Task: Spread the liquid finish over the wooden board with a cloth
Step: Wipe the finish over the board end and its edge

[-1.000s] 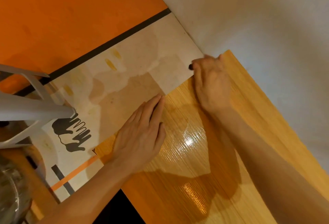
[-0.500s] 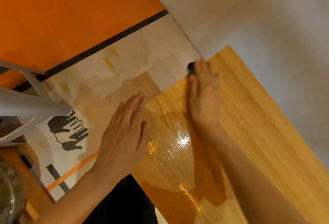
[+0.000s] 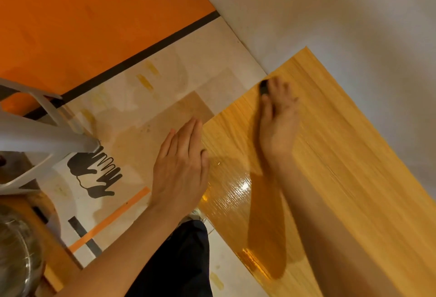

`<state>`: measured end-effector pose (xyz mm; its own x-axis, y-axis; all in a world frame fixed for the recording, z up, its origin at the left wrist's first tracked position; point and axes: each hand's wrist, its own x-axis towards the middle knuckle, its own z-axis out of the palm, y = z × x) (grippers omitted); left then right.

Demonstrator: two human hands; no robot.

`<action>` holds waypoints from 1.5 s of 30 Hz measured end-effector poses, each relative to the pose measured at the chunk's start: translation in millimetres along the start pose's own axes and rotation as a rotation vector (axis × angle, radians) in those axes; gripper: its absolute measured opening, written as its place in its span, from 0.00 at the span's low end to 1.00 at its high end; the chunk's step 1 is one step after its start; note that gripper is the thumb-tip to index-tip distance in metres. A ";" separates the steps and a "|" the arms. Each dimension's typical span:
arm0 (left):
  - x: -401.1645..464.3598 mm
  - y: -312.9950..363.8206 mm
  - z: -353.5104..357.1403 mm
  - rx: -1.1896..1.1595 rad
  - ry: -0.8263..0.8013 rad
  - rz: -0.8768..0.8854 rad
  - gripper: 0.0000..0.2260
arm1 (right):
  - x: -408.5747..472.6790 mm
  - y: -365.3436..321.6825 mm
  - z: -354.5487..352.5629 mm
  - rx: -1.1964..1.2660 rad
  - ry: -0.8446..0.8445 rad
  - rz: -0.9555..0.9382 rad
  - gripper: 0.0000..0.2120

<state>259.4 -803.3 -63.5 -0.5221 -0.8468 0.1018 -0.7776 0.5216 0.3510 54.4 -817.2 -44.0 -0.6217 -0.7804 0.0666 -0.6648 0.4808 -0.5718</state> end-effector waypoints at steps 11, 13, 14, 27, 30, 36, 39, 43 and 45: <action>0.9 -0.3 3.4 -0.024 0.062 0.008 0.24 | -1.7 49.6 -37.2 -0.070 0.044 0.028 0.20; 0.1 -0.7 5.0 -0.028 0.070 0.009 0.24 | -12.7 44.5 -34.9 -0.038 0.135 0.176 0.20; -0.1 -0.7 5.6 -0.028 0.080 0.012 0.23 | -27.9 32.0 -27.4 -0.023 0.127 0.174 0.20; -2.4 -1.5 3.5 -0.126 0.074 0.002 0.23 | -4.2 36.2 -29.8 -0.153 -0.092 -0.152 0.22; -7.4 -0.8 -0.7 -0.197 0.065 -0.081 0.23 | -8.8 14.0 -10.5 -0.180 -0.004 -0.062 0.23; -43.6 -2.0 -1.5 -0.449 0.136 -0.471 0.27 | -45.2 -26.8 15.3 -0.098 -0.308 -0.643 0.18; -51.4 -0.2 1.5 -0.540 0.134 -0.531 0.26 | -0.9 -6.4 -3.8 -0.160 -0.390 -0.692 0.17; -51.1 0.7 6.2 -0.652 0.131 -0.548 0.25 | 47.8 3.8 -6.6 -0.239 -0.287 -0.526 0.17; -52.4 0.9 9.2 -0.697 0.140 -0.554 0.24 | 44.0 -9.4 4.2 -0.289 -0.286 -0.513 0.21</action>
<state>282.8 -757.5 -77.0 -0.0527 -0.9868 -0.1530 -0.4920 -0.1077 0.8639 35.0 -857.8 -39.2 -0.0875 -0.9957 0.0293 -0.9571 0.0759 -0.2796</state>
